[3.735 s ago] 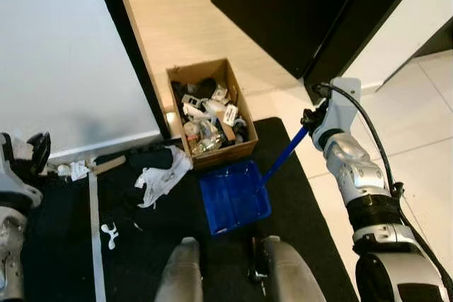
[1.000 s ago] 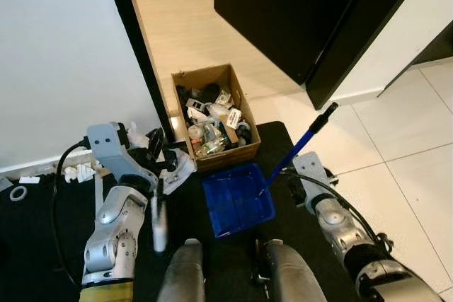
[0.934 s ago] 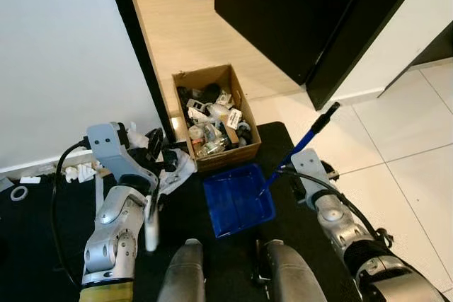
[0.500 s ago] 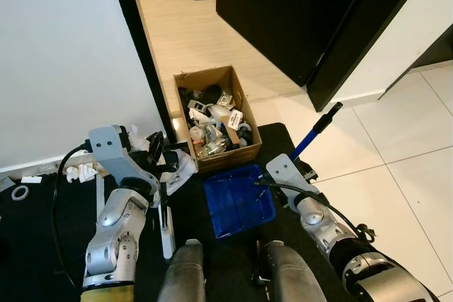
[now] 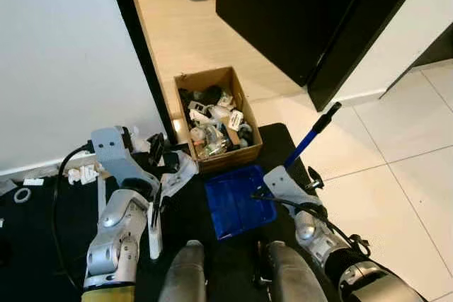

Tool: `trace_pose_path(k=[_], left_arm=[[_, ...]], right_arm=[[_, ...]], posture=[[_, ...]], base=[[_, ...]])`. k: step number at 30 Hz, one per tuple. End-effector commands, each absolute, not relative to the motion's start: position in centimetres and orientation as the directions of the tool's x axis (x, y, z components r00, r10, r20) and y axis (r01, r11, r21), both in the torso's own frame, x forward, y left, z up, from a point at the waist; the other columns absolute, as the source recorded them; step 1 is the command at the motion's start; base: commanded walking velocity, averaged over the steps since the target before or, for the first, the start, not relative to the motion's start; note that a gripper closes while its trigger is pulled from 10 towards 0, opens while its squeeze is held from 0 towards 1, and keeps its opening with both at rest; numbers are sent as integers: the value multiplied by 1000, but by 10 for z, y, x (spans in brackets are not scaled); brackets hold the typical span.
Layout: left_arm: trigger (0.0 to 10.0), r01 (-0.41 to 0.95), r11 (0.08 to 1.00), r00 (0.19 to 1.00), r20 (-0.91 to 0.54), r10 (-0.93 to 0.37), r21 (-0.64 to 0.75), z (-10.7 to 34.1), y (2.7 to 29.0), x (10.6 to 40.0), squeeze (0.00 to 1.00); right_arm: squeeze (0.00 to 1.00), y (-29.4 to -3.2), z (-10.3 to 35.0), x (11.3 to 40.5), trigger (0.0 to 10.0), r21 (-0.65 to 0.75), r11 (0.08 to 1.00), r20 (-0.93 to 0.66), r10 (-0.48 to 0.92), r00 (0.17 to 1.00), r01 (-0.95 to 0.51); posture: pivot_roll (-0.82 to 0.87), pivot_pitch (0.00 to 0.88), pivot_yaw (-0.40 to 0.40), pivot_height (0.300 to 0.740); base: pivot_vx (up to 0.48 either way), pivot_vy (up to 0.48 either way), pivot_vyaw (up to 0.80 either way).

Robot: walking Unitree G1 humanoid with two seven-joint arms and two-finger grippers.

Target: Sweep floor

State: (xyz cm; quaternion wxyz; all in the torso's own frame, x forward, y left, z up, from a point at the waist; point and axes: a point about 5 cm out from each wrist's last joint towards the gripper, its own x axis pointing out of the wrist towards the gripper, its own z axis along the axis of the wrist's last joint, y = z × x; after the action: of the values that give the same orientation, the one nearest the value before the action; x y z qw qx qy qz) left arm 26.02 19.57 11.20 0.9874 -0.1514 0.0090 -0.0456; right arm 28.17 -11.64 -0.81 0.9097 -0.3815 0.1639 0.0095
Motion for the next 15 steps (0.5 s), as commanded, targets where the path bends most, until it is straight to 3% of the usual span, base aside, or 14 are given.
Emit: trace_pose_path(k=[1, 15], left_arm=[[10000, 72, 957, 996, -32, -85, -282, 108, 197, 259, 0], [10000, -28, 967, 997, -74, 10, -253, 106, 206, 265, 0]], right_arm=[[0, -121, -15, 274, 10000, -691, 714, -329, -168, 929, -116], [0, -119, -15, 273, 10000, -706, 703, -314, -211, 926, -80]], posture=[[74, 177, -4, 740], [61, 183, -9, 740]], base=[[0, 0, 0], [0, 0, 0]])
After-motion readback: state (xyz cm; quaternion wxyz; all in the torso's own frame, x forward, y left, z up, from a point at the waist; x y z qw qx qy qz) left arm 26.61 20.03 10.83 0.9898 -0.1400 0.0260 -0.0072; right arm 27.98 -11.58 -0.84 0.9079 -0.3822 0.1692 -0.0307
